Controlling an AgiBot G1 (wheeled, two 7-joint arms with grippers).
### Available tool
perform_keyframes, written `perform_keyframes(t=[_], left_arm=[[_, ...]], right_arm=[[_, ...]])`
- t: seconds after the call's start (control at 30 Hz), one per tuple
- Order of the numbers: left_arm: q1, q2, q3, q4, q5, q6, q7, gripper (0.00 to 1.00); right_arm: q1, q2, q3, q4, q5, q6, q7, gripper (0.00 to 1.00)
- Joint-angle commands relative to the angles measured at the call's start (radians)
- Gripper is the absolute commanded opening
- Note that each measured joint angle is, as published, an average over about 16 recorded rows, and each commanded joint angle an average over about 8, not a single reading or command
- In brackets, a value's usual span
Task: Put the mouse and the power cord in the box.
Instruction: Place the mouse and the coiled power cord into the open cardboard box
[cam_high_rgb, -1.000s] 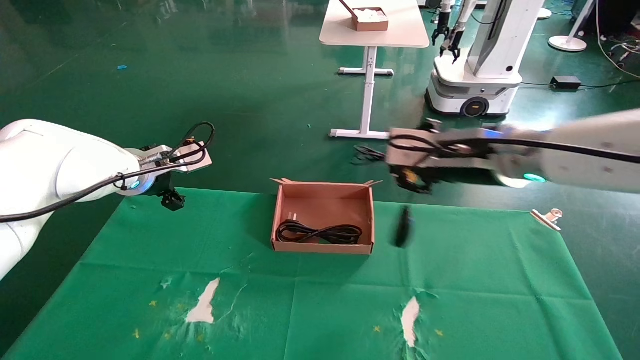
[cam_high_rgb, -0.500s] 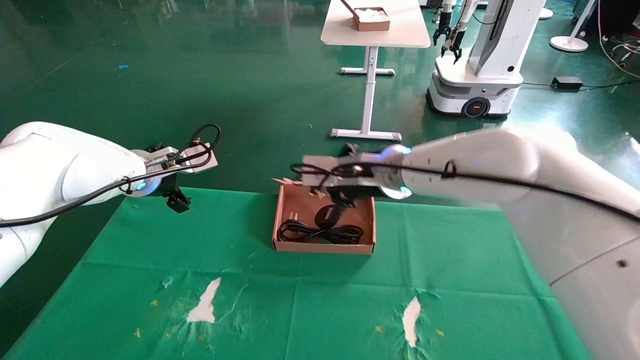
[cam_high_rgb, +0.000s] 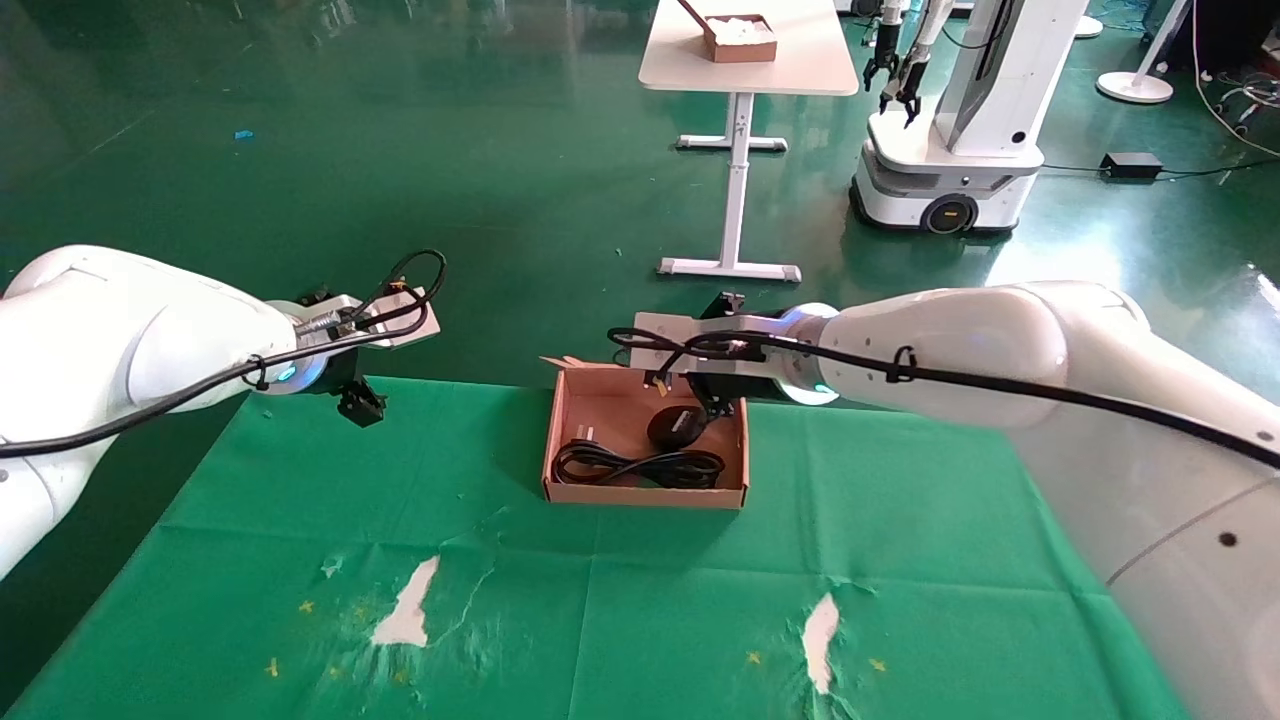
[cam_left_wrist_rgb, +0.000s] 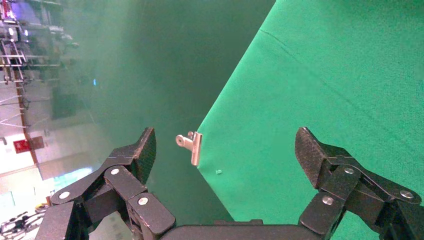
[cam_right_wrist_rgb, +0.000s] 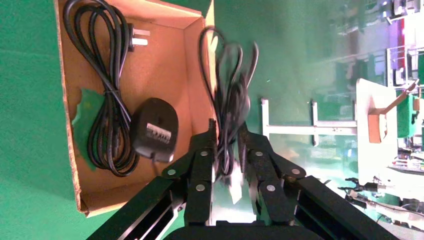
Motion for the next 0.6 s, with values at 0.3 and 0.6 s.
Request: perform_keyframes(t=[0.3, 0.6], left_arm=[[0.001, 0.000, -0.001, -0.001, 0.000, 0.000, 0.000, 1.00], [0.001, -0.003, -0.001, -0.006, 0.000, 0.000, 0.001, 1.00]], right_arm=[[-0.001, 0.008, 0.013, 0.018, 0.006, -0.017, -0.005, 1.00], [-0.015, 0.027, 0.030, 0.036, 0.037, -0.039, -0.007, 1.00]])
